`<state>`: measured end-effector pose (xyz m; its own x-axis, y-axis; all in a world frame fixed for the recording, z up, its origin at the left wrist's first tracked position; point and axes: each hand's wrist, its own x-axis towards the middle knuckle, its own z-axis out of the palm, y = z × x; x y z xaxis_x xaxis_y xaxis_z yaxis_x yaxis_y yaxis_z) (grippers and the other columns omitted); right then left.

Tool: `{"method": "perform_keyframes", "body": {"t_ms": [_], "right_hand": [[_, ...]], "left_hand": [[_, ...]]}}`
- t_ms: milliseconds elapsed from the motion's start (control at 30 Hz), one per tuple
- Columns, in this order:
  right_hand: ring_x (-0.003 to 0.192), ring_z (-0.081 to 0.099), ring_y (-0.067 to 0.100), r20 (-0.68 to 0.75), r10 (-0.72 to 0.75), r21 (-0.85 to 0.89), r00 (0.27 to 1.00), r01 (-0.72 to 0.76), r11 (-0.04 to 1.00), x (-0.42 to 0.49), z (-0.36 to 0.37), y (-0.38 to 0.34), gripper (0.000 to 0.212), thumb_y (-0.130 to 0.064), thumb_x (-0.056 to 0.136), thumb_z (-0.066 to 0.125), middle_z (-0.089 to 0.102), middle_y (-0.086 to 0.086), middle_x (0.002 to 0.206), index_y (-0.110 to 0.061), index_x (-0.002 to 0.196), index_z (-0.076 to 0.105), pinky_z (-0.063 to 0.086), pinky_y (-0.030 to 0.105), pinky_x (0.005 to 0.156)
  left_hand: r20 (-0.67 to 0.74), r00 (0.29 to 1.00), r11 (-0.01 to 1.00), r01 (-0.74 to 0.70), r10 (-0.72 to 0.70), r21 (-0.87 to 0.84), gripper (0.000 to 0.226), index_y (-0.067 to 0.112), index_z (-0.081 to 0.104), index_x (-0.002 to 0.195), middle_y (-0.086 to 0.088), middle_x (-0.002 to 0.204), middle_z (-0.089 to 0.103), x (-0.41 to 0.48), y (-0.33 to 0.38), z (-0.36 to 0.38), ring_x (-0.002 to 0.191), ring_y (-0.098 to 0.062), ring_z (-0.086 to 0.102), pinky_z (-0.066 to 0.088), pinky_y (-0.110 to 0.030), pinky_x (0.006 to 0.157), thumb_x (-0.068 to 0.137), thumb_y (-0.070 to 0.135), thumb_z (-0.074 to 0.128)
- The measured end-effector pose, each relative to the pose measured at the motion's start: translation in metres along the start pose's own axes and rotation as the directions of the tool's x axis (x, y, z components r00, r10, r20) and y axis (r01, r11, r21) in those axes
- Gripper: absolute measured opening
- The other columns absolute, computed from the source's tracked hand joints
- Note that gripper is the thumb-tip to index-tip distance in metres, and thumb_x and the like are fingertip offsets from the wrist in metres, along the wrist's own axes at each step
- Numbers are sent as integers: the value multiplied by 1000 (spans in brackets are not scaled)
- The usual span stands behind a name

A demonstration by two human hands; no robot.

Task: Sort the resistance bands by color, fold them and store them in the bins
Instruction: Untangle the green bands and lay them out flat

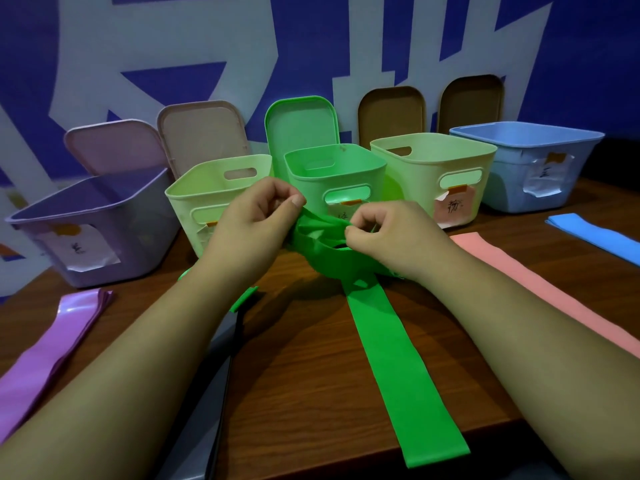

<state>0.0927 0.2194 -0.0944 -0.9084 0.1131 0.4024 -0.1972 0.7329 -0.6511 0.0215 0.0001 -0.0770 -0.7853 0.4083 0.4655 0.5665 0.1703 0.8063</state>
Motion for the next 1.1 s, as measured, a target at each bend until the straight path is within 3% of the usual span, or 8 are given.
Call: {"method": "perform_keyframes", "body": {"t_ms": [167, 367, 467, 567, 667, 833, 967, 1100], "right_hand": [[75, 61, 13, -102, -85, -126, 991, 71, 989, -2, 1, 2, 16, -32, 92, 70, 66, -5, 81, -26, 77, 68, 50, 33, 63], [79, 57, 12, -164, -159, -269, 974, 111, 957, -12, -3, -5, 13, -34, 96, 65, 59, -9, 87, -24, 87, 64, 55, 38, 68], [78, 55, 13, -193, -181, -288, 964, 121, 950, -10, -14, -20, 12, -32, 96, 64, 56, -9, 88, -23, 89, 62, 50, 35, 65], [72, 54, 17, -233, -8, -6, 972, 7, 1000, -9, -17, -43, 21, -30, 98, 63, 57, -5, 75, -19, 80, 62, 45, 35, 63], [70, 59, 19, -13, 209, 231, 978, -201, 952, -17, -10, -69, 30, -41, 106, 54, 59, -1, 73, -20, 91, 68, 50, 37, 63], [79, 59, 8, 185, 245, 297, 952, -292, 909, -33, 3, -84, 25, -58, 106, 52, 63, -12, 79, -41, 92, 64, 44, 28, 69], [105, 67, 15, 193, 260, 263, 946, -305, 915, -33, 19, -74, 30, -47, 100, 70, 77, -11, 114, -27, 119, 78, 50, 33, 88], [85, 75, 16, 116, 242, 171, 963, -260, 950, -27, 18, -64, 17, -29, 103, 68, 80, -6, 98, -26, 115, 79, 57, 33, 76]], "left_hand": [[179, 964, 887, -252, 197, 387, 12, 27, 67, 111, 7, 93, 66, 0, -1, -8, 76, -11, 64, 56, -32, 67, 101, 34, 67], [283, 956, 764, -241, 79, 598, 30, 29, 69, 99, 10, 87, 67, 5, 20, -29, 76, -4, 61, 47, -25, 62, 91, 58, 69], [324, 945, 811, -227, 49, 539, 28, 26, 65, 83, 6, 74, 61, 11, 36, -34, 66, -6, 56, 44, -31, 61, 95, 51, 71], [234, 961, 882, -234, 146, 409, 24, 24, 63, 85, 1, 73, 57, 14, 50, -34, 66, -9, 52, 44, -35, 63, 97, 41, 73], [165, 968, 920, -233, 189, 314, 21, 27, 65, 94, -5, 78, 61, 11, 62, -32, 70, -19, 57, 49, -40, 65, 99, 47, 69], [68, 981, 958, -190, 179, 215, 23, 29, 67, 99, -10, 85, 72, 5, 76, -34, 82, -34, 69, 59, -54, 75, 98, 52, 70], [69, 992, 989, -114, 108, 89, 22, 22, 65, 103, -17, 91, 73, -3, 92, -39, 84, -41, 71, 60, -57, 79, 100, 44, 69], [104, 989, 966, -126, 105, 225, 21, 27, 66, 98, -10, 85, 72, -6, 93, -53, 68, -16, 64, 55, -41, 67, 98, 46, 73]]}}
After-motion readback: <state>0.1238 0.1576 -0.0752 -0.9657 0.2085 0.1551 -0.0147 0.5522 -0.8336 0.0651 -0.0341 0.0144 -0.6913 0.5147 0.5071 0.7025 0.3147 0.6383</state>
